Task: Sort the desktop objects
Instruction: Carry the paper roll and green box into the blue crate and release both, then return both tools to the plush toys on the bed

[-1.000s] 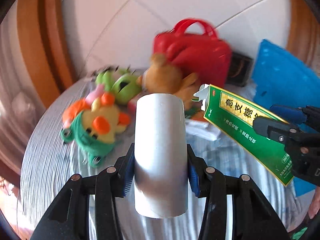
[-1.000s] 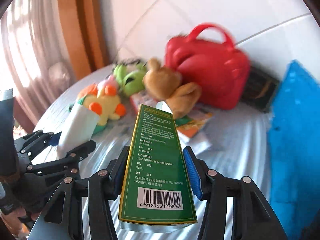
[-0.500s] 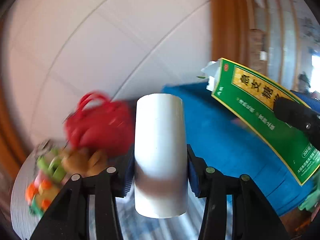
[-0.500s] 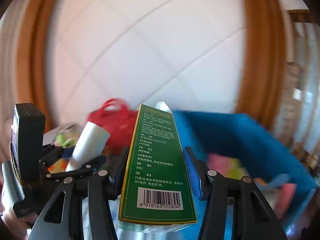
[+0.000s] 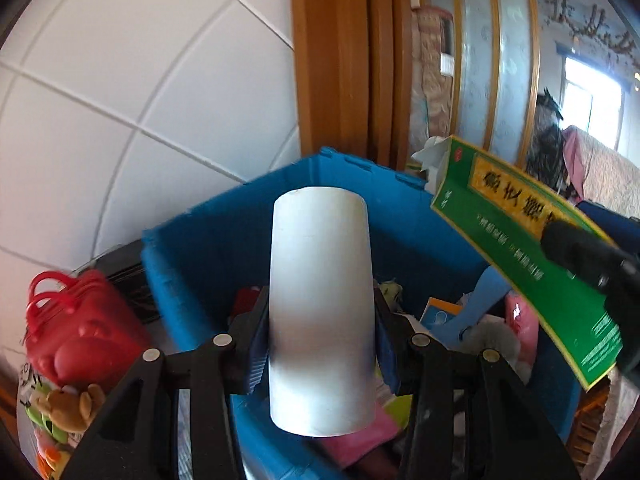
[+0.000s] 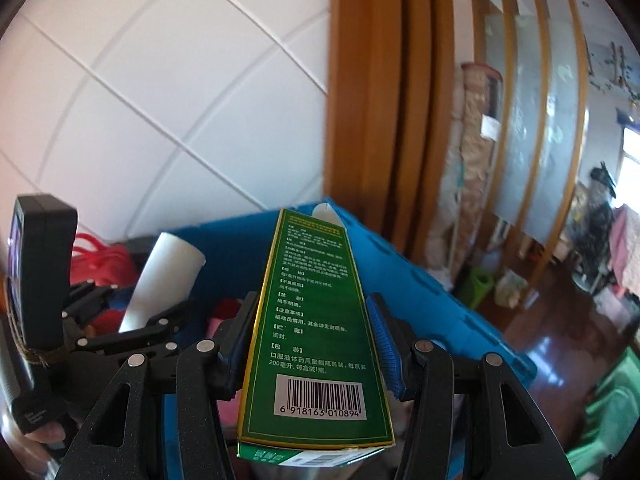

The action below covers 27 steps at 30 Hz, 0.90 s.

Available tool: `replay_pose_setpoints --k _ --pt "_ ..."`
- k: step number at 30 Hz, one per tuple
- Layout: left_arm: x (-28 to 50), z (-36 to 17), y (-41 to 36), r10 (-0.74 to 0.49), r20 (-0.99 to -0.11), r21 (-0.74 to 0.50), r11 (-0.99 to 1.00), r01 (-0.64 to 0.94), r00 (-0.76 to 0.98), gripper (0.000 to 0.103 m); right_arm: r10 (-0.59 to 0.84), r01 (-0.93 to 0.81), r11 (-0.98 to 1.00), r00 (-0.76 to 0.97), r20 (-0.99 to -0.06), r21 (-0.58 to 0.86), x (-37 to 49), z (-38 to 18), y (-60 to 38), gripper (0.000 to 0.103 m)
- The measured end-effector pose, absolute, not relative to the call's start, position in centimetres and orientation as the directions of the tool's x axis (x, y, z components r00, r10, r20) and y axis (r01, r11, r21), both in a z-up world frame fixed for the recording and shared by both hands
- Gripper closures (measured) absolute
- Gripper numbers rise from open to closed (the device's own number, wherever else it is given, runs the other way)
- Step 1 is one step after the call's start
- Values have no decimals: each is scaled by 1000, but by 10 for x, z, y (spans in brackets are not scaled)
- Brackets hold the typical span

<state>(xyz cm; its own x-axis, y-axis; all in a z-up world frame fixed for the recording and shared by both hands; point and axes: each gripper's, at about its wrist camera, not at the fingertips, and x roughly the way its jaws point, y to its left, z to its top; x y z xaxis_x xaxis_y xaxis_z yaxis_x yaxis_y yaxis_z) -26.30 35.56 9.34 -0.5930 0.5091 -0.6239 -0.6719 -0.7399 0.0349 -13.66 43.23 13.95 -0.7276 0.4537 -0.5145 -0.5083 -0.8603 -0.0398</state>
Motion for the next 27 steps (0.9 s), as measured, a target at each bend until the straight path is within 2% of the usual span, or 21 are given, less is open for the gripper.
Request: replay_pose_setpoints --k 10,12,13,16,18,22,27 --pt "-287 77 400 474 -685 33 -738 -674 -553 58 464 -544 -836 -634 -619 -70 -172 109 490 50" --pt "-287 78 400 466 -681 47 -742 -668 -565 46 466 -551 -831 -622 -629 -70 -176 104 497 49" --pt "-287 78 398 462 -674 56 -747 -663 -576 32 464 -554 -830 -621 -631 -65 -178 103 500 41" --pt "-288 80 389 440 -656 81 -766 -637 -613 25 468 -566 -823 -616 -634 -57 -179 101 503 11" --pt "-291 80 381 444 -664 61 -769 -636 -601 24 459 -566 -824 -624 -632 -41 -175 103 501 1" --pt "-286 87 354 437 -647 58 -789 -611 -625 24 442 -561 -828 -639 -630 -12 -166 111 493 0" --pt "-265 98 300 434 -612 63 -806 -588 -661 24 404 -504 -864 -706 -582 13 -148 136 460 0"
